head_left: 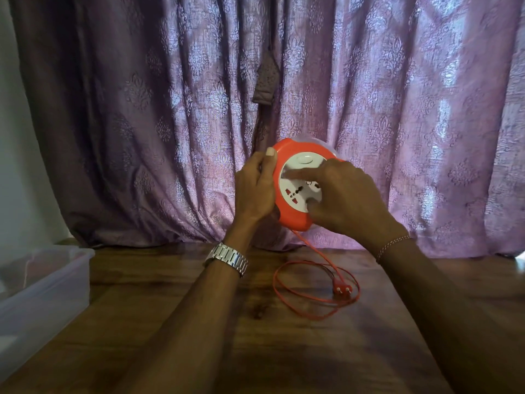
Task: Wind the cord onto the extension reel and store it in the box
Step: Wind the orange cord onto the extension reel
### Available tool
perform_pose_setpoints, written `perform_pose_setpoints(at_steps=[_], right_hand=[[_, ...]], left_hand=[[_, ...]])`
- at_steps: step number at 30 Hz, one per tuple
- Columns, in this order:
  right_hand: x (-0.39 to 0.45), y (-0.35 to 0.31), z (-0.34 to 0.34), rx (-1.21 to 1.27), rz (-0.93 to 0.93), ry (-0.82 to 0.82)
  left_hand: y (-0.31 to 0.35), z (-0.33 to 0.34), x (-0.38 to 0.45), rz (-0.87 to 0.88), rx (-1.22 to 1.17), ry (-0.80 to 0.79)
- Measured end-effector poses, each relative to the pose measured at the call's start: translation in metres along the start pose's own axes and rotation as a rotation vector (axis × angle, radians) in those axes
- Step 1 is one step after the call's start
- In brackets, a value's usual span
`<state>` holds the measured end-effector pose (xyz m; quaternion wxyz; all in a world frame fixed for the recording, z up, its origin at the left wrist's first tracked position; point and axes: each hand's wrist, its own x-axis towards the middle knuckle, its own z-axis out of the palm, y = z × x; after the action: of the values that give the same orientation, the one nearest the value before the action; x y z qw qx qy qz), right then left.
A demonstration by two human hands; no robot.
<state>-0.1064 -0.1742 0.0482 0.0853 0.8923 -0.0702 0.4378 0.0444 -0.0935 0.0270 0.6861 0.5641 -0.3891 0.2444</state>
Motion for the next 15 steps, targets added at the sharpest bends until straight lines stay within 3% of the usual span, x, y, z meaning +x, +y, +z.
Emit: perform_pose_setpoints(at_steps=[6, 11, 15], right_hand=[[0.002, -0.001, 0.013, 0.126, 0.188, 0.214], [0.002, 0.003, 0.021, 0.129, 0.133, 0.258], [0.000, 0.002, 0.016, -0.073, 0.088, 0.325]], left_hand=[[0.002, 0.000, 0.000, -0.011, 0.000, -0.004], [-0.003, -0.001, 0.002, -0.021, 0.003, 0.007], [-0.004, 0.000, 0.002, -0.044, -0.009, 0.018]])
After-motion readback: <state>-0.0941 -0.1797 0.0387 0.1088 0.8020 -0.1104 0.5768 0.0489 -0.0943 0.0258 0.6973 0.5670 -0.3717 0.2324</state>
